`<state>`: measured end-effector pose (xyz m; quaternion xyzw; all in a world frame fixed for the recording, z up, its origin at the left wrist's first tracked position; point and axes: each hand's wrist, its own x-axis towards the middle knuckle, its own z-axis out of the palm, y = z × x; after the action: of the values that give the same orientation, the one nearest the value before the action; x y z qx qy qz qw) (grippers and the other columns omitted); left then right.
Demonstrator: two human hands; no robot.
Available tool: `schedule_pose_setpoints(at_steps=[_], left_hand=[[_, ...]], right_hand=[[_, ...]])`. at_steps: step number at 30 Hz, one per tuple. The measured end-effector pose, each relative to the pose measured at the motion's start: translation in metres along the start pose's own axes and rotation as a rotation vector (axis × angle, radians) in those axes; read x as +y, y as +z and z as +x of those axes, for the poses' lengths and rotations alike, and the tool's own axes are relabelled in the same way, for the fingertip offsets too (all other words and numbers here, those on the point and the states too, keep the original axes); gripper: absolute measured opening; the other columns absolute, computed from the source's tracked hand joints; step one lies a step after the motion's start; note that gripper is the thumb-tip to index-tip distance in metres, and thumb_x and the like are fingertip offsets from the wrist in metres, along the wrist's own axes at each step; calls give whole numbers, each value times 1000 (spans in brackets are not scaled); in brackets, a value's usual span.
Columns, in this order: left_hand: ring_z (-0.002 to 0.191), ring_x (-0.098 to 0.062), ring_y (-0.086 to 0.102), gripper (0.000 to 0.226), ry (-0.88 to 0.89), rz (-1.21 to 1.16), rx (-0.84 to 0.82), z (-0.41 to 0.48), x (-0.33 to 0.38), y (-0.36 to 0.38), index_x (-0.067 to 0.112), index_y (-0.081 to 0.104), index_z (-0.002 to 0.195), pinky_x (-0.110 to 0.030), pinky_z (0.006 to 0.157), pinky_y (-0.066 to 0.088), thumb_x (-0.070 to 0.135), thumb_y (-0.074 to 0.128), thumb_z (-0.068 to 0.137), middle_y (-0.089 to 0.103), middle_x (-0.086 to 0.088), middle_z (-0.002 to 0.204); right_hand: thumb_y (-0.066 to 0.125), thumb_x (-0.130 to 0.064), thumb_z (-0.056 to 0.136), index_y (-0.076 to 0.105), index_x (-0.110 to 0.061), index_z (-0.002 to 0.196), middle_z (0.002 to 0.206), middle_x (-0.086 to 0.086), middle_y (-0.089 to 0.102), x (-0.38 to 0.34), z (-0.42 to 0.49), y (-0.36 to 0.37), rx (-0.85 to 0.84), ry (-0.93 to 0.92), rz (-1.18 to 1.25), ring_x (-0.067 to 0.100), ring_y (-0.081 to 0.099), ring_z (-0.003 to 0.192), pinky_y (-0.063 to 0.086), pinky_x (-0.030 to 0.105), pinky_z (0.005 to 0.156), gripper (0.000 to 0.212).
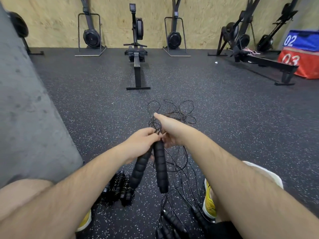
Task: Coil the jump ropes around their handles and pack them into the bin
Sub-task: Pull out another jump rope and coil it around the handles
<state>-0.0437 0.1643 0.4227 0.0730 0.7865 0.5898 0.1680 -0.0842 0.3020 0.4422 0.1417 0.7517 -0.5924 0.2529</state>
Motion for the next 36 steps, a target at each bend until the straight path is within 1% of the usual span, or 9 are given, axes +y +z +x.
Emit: schedule_pose_setpoints(at_steps=[6, 10, 14, 17, 22, 27, 30, 33, 36], left_hand=[[100, -18, 65, 14, 15, 178, -68, -4, -13, -8, 14, 72, 98, -37, 70, 60, 12, 62, 88, 42, 14, 126], [89, -21, 67, 26, -229, 3, -207, 10, -12, -11, 14, 75, 87, -32, 76, 50, 12, 59, 67, 73, 1, 97], [85, -29, 68, 55, -143, -693, -142, 16, 9, -34, -1, 59, 109, -41, 79, 52, 49, 39, 97, 69, -13, 88], [79, -21, 64, 67, -135, -844, -105, 28, 25, -48, -13, 51, 118, -38, 80, 57, 50, 34, 105, 68, -16, 101], [44, -5, 24, 18, -200, -751, -90, 31, 27, -46, 9, 52, 101, -19, 39, 32, 15, 35, 107, 33, 7, 60], [58, -15, 45, 14, -149, -262, -526, -4, 16, -47, 7, 55, 101, -36, 71, 55, 9, 41, 104, 45, 0, 69], [89, -30, 69, 18, -221, -36, -765, -18, 7, -48, 1, 58, 113, -48, 95, 53, 9, 45, 103, 68, -14, 90], [110, -38, 68, 34, -279, -110, -641, -14, 5, -42, 1, 53, 126, -46, 91, 53, 16, 47, 97, 70, -21, 117], [80, -35, 68, 24, -157, -643, -305, 1, 13, -41, 2, 53, 100, -41, 70, 57, 16, 40, 85, 68, -18, 88]], right_hand=[[55, -30, 98, 54, -15, 79, 69, -2, 55, -2, 19, 3, 8, 11, 353, 12, 52, 54, 43, 23, 50, 25], [34, -20, 108, 53, -8, 92, 65, 0, 52, -18, 12, -9, -62, -160, 701, 11, 47, 50, 52, 30, 54, 28], [39, -20, 108, 56, -6, 104, 72, -1, 56, -14, -21, -3, -417, -263, 131, 12, 51, 59, 57, 32, 67, 23], [40, -17, 107, 57, 1, 109, 80, 7, 63, 7, -31, 2, -545, -210, -253, 19, 60, 70, 58, 41, 83, 25], [46, -1, 97, 52, 6, 119, 119, 24, 67, 12, -24, -9, -522, -141, -198, 31, 67, 103, 55, 35, 91, 23], [51, -18, 86, 31, -1, 136, 119, 30, 64, -12, -3, -23, -395, -163, 635, 38, 65, 104, 52, 49, 96, 57], [46, -14, 102, 41, 2, 132, 88, 16, 69, -12, 11, -7, -117, -154, 535, 18, 65, 66, 62, 37, 71, 34], [41, -9, 105, 53, 8, 130, 72, 4, 62, -10, 2, -5, -169, -199, 362, 11, 58, 57, 60, 31, 61, 32], [43, -5, 104, 59, 1, 118, 92, 14, 67, -6, -29, -5, -497, -256, 17, 26, 68, 83, 59, 40, 84, 22]])
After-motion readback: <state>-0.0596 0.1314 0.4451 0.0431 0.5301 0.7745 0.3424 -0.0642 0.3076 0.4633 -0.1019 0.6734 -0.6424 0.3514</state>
